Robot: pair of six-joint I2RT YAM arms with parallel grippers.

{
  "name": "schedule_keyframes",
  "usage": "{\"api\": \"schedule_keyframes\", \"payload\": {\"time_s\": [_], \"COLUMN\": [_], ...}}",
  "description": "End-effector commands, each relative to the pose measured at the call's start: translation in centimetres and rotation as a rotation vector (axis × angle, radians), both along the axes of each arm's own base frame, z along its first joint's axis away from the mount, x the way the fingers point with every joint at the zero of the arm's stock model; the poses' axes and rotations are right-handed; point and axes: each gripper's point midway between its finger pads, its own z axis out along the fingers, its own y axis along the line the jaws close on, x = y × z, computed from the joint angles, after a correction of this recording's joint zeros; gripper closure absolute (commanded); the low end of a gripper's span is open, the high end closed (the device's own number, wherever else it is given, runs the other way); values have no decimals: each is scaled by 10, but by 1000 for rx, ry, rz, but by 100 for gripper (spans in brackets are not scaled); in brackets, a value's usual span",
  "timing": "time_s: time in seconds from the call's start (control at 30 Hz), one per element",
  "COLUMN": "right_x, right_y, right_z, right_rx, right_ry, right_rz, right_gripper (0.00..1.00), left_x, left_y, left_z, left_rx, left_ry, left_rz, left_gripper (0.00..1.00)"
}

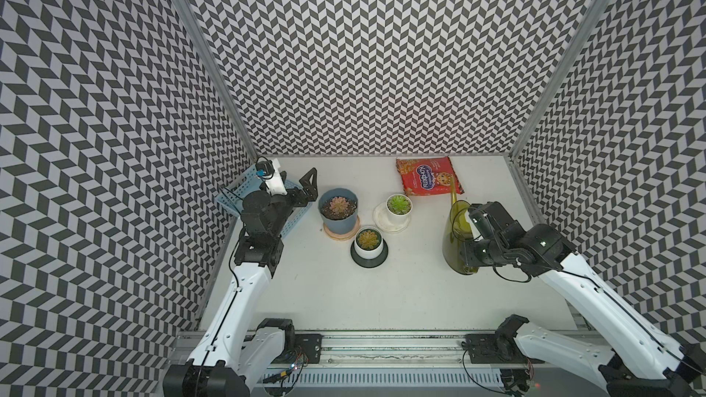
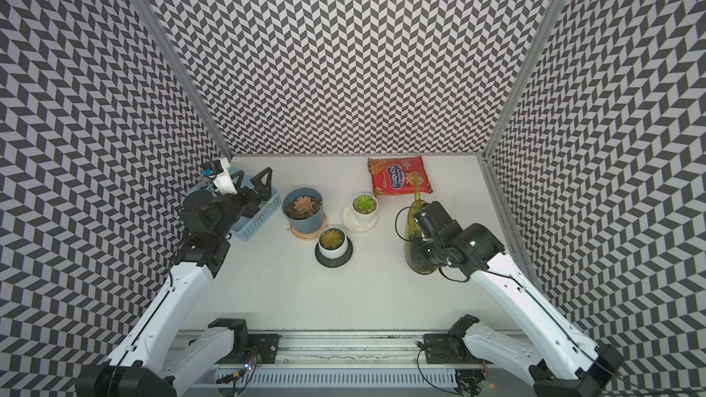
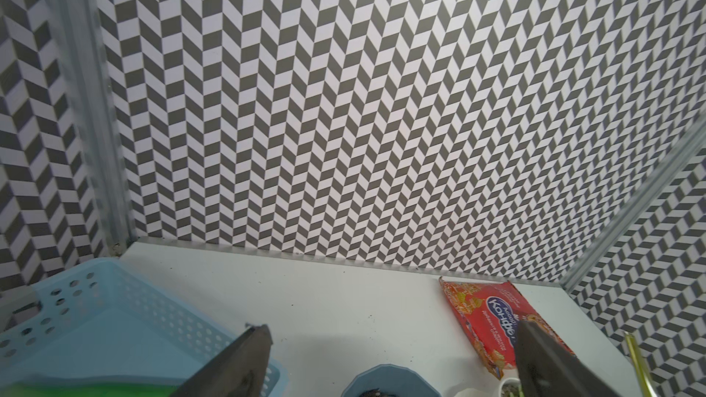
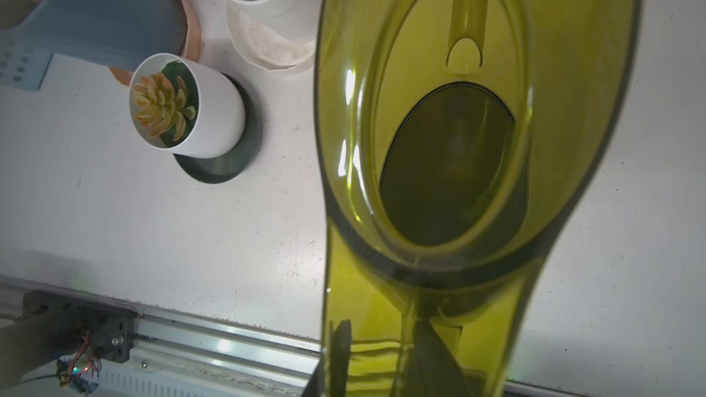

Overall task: Water the succulent around the soil edge
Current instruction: Place the watering can at the center of the board.

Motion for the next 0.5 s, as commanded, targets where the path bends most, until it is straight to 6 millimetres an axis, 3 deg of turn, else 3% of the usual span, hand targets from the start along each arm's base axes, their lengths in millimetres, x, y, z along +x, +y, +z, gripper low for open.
{"api": "schedule_keyframes", "payload": {"time_s": [0.0, 0.2, 0.37, 0.47], "right_x": [42, 51, 45, 42], "right_y": [13, 30, 47, 53], "right_z": [18, 0, -26, -41], "right_rx": [108, 176, 181, 190], "right_ry": [-227, -296, -297, -276], "right_rz": [-90, -122, -127, -123], "right_gripper": [100, 100, 100, 96], "left_x": [-15, -39, -64, -76], "left_y": [-28, -82, -111, -128], "left_z": [22, -1, -21, -23], "left_rx": [-68, -96, -118, -108], "left_ry": [-4, 93, 113, 117], "left_rz": [-118, -222, -282, -329], "left_gripper": [0, 0, 0, 0]}}
